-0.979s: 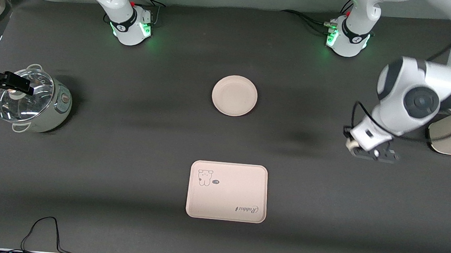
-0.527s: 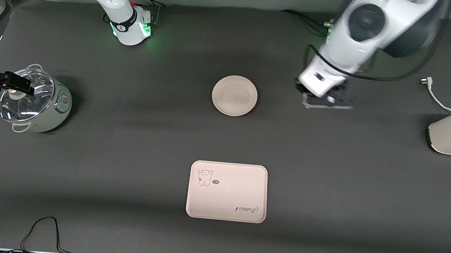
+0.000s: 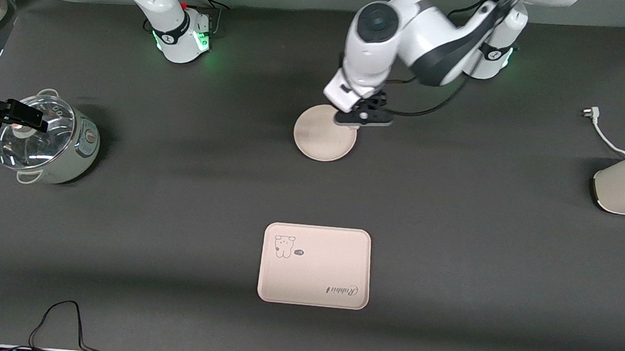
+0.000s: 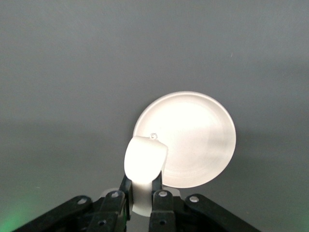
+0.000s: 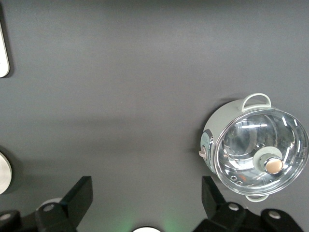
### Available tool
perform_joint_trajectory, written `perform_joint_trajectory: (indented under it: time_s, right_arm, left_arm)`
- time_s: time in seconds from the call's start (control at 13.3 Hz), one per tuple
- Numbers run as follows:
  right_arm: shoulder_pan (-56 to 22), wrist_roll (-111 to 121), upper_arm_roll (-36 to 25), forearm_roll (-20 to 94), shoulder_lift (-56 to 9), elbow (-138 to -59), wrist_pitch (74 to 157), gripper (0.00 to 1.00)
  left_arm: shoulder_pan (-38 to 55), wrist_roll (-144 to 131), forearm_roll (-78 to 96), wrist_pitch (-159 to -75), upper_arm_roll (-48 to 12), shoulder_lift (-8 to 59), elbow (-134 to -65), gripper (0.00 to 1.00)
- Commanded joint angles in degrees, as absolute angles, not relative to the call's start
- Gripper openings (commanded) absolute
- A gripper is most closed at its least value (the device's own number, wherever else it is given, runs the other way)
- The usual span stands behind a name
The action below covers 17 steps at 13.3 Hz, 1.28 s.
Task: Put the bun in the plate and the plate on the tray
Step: 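Lift the bun with the left gripper and carry it over the plate, then lower the bun onto the plate and open the left gripper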
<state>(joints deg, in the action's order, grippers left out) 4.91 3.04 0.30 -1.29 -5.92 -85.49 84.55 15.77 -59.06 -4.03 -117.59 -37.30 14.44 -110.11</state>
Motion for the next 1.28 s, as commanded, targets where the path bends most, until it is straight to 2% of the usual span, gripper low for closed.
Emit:
perform_joint_trajectory:
  time_s: [0.0, 0.15, 0.3, 0.68, 0.98, 1.05, 1.13, 1.21]
  right_arm:
    - [5.0, 1.8, 0.4, -0.3, -5.3, -86.2, 84.9, 1.00]
    - [5.0, 1.8, 0.4, -0.3, -5.3, -86.2, 84.9, 1.00]
    - [5.0, 1.8, 0.4, -0.3, -5.4, -86.2, 84.9, 1.00]
    - [5.0, 1.9, 0.4, -0.3, -5.2, -86.0, 84.8, 1.00]
    - [5.1, 1.9, 0.4, -0.3, -5.2, -85.9, 84.8, 1.00]
    - [5.1, 1.9, 0.4, -0.3, -5.1, -85.9, 84.8, 1.00]
    - [5.1, 1.9, 0.4, -0.3, -5.2, -85.7, 84.8, 1.00]
    - [5.1, 2.0, 0.4, -0.3, -5.1, -85.7, 84.8, 1.00]
  left_arm:
    - [20.9, -67.1, -10.5, -120.9, -36.7, 21.6, -108.9, 0.20]
    - [23.6, -71.9, -16.7, -122.7, -36.6, 26.1, -108.9, 0.21]
    - [24.2, -73.7, -19.5, -123.6, -36.6, 29.3, -108.9, 0.31]
    - [25.8, -77.4, -23.7, -127.0, -36.1, 33.5, -108.8, 0.33]
    - [25.8, -77.4, -25.1, -128.1, -35.7, 35.2, -108.5, 0.49]
    - [25.7, -77.5, -25.2, -128.0, -35.7, 35.2, -108.5, 0.72]
    - [25.6, -78.0, -25.1, -127.7, -35.7, 34.9, -108.5, 1.00]
    - [25.4, -79.1, -25.2, -127.5, -35.7, 34.7, -108.5, 1.00]
